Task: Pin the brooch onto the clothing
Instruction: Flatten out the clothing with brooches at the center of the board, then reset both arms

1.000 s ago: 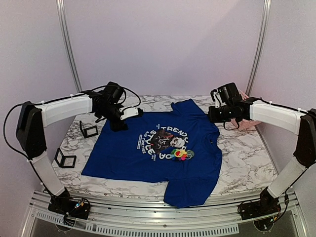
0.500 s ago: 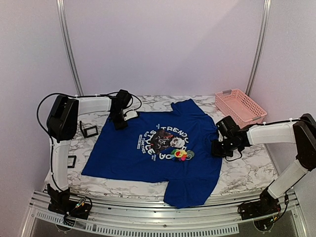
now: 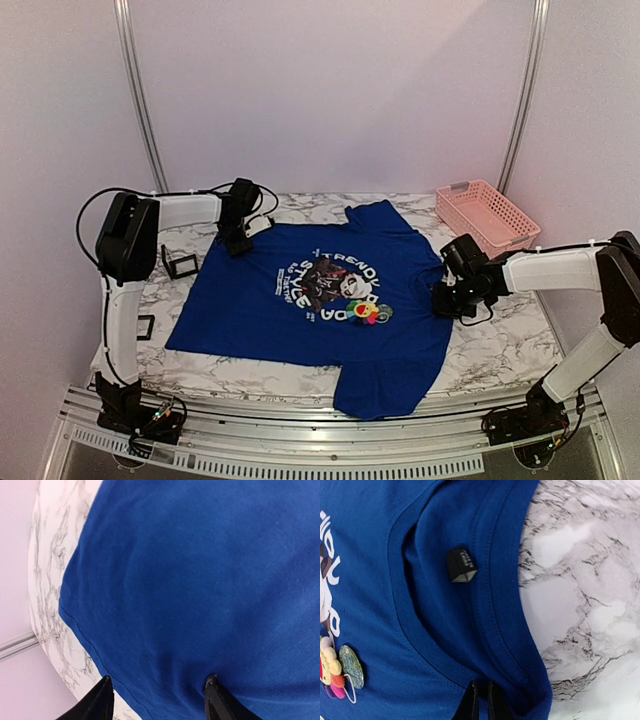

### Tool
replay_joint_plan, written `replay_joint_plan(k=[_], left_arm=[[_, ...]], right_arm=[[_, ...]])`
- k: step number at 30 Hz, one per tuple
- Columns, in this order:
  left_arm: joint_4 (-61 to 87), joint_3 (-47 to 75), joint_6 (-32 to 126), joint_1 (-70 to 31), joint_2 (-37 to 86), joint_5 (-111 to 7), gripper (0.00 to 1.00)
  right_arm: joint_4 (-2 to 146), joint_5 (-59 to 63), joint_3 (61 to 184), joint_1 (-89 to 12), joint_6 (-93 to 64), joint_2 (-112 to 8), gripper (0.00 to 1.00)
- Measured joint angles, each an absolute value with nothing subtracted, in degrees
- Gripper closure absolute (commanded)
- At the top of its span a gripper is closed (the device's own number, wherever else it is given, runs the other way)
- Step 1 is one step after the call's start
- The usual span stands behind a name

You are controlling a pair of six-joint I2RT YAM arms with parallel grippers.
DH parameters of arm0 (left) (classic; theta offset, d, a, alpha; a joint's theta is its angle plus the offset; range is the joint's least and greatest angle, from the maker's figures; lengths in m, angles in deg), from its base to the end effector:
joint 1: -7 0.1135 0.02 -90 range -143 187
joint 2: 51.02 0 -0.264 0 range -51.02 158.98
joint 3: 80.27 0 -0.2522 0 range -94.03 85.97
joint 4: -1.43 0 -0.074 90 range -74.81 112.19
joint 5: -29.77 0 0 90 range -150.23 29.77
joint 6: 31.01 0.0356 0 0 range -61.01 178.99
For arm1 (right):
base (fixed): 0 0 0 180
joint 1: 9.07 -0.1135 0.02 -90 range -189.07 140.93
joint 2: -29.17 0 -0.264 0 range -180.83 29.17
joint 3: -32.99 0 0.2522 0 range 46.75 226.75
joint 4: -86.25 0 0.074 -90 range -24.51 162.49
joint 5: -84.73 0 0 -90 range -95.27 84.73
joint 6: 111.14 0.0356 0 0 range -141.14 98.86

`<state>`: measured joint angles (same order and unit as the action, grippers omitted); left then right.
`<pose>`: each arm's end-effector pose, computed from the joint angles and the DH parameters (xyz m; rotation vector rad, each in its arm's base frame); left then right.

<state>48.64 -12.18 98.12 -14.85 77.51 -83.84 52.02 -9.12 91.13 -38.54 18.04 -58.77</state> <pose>0.4445 -0.1629 0.1522 1.2480 2.3762 0.6475 0.2426 0.1344 0.1535 0.2509 2.7051 0.2778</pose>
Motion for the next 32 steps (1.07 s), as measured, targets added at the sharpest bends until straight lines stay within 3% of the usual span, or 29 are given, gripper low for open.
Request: replay_joint_plan(k=[3, 4, 6, 7, 15, 20, 26, 32], left_arm=[[50.1, -12.3, 97.8, -14.5, 76.7, -81.7, 0.3], [51.8, -12.6, 97.5, -14.5, 76.3, -80.5, 0.29], [55.4, -13.8, 96.7, -14.4, 75.2, -78.1, 0.02], [57.2, -14.5, 96.0, -14.4, 74.1, -76.7, 0.01], [61.7, -11.2, 84.4, -14.3, 49.2, -65.4, 0.0], [54.8, 9.4, 75.0, -13.6, 29.1, -63.7, 0.0], [47.2, 36.2, 68.2, -11.7, 13.9, -66.3, 0.0], [38.1, 50.0, 62.5, -8.3, 3.2, -70.8, 0.0]], right_arm=[[49.7, -9.1, 93.3, -38.3, 15.5, -59.3, 0.58], [48.8, -9.2, 94.3, -38.1, 14.6, -59.2, 0.43], [47.4, -9.5, 96.8, -37.8, 13.1, -58.6, 0.08], [46.8, -9.8, 98.4, -37.6, 12.2, -57.9, 0.02], [53.5, -12.2, 102.3, -33.1, 5.6, -45.7, 0.01], [61.9, -16.1, 91.2, -29.4, 3.8, -35.8, 0.01], [67.1, -21.4, 81.7, -29.2, 3.6, -26.8, 0.01], [73.2, -23.9, 76.0, -29.2, 4.6, -22.1, 0.01]])
